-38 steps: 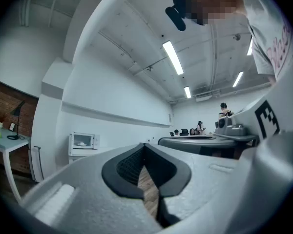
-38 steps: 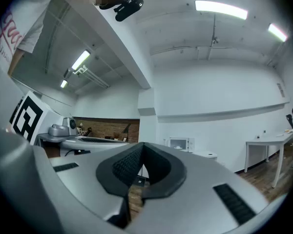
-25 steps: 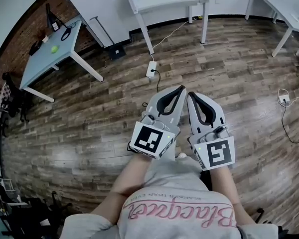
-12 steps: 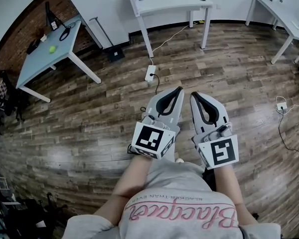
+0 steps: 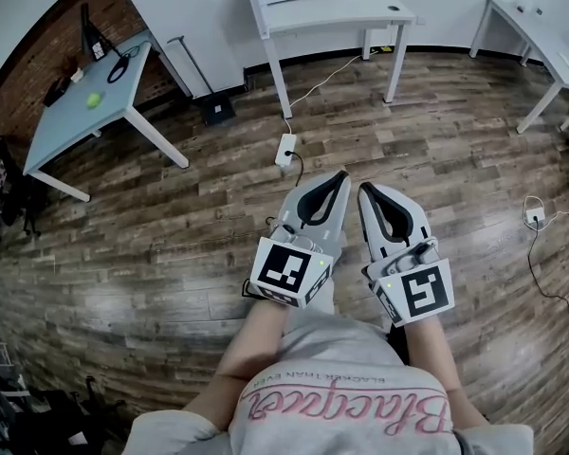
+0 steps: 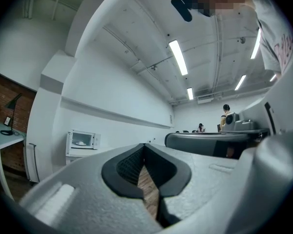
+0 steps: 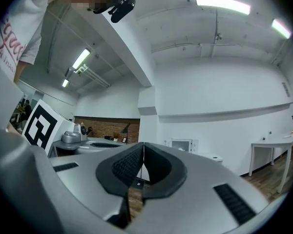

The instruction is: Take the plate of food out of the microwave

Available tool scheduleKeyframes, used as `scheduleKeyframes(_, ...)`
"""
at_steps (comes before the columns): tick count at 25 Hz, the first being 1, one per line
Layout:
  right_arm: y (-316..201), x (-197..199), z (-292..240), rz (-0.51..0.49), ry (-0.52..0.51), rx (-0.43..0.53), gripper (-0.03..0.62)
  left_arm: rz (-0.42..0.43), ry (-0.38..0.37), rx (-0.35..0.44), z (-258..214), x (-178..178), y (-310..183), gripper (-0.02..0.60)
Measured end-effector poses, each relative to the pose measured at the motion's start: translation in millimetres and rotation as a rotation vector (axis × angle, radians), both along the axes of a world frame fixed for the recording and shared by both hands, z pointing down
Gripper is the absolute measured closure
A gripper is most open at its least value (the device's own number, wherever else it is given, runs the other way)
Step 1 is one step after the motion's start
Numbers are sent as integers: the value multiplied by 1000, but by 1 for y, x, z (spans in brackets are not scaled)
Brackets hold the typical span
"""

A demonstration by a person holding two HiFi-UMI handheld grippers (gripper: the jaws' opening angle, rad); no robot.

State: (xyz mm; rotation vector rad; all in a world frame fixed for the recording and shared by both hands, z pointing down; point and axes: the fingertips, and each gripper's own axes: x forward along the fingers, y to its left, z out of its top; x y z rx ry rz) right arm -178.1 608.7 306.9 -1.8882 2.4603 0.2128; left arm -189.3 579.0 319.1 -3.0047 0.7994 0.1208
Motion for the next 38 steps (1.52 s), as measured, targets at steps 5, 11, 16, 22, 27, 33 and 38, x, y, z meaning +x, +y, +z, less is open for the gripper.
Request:
scheduleKeyframes(5,-39,13,10,26,-33,-42,582,-17,8,-8,5,3,-41,577)
scheduleKeyframes(11,-86,16,11,13,-19,-46,582,13,14,-35,7,9,-89,577)
scheduleKeyframes(16,-121,23,10,-4,-83,-63,582,42,19,-37,6,21,-118,577)
scheduleKeyframes(22,-163,27,5,-2,-94,-67,580,-1,19,-29,-1,20,-163,577)
scheduleKeyframes(27,-193,22,6,6,-102,-59,580,12,15,-15,-2,17,-193,577)
scheduleKeyframes(33,-224,15,3,-2,-154,-50,582,29,17,-7,-2,9,-222,577)
scheduleKeyframes(38,-238,13,6,-5,-147,-63,580,37,31,-16,-1,10,-235,577)
